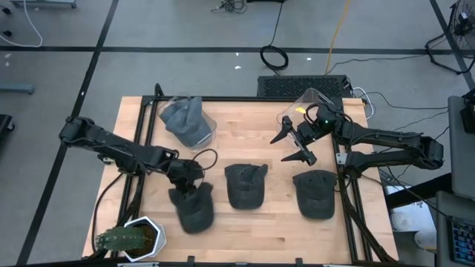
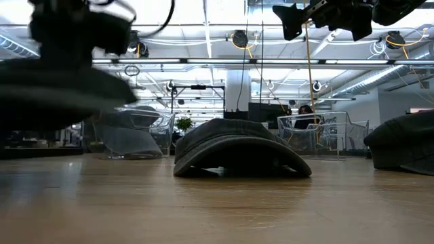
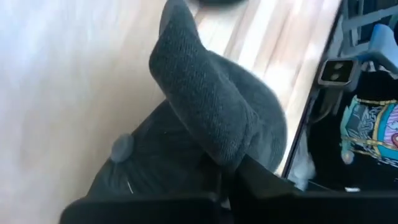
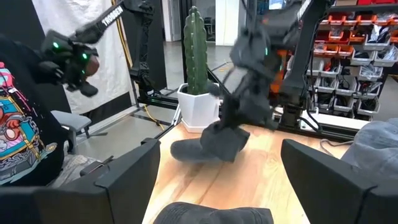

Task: Pick & Place hat
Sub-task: Put the left black cap into the right transparent bin

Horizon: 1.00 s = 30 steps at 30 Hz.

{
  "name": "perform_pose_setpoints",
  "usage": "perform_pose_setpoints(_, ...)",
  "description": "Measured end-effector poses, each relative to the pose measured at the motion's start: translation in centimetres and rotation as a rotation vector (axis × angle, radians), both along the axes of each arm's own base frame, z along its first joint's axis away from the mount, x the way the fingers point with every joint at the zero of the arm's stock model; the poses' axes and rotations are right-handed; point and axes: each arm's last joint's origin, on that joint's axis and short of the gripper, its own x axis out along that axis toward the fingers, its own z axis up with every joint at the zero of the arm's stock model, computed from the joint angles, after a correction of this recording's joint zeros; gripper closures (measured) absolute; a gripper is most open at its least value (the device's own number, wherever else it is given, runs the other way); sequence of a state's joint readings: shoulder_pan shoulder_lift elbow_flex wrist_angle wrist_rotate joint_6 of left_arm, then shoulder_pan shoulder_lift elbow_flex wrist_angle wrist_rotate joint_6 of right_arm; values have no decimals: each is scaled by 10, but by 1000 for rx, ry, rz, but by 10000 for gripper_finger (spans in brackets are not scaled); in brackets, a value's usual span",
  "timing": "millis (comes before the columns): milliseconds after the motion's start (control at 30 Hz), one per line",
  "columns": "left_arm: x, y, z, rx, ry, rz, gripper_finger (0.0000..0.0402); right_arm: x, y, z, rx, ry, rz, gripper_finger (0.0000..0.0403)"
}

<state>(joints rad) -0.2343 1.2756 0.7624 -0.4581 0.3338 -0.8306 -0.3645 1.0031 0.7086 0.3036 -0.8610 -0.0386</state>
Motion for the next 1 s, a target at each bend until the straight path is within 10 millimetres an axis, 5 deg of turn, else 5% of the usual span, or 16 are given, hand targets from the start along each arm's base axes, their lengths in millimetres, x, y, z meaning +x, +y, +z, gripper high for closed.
perform_pose_setpoints(233,10,3,68,314,-99,-35,397,1,-1,-2,5,14,-1,78)
perform_pose_setpoints(467,20,23,113,584,-268,-7,398,12,-1,-11,42,53,-10,78)
perform_pose_setpoints(700,32,54,128,751,-284,94,398,40,10,-31,56,122,-184,78)
perform_pose_setpoints(1000,49,81,119,859,-266,121,398,73,16,-54,268,146,-279,78)
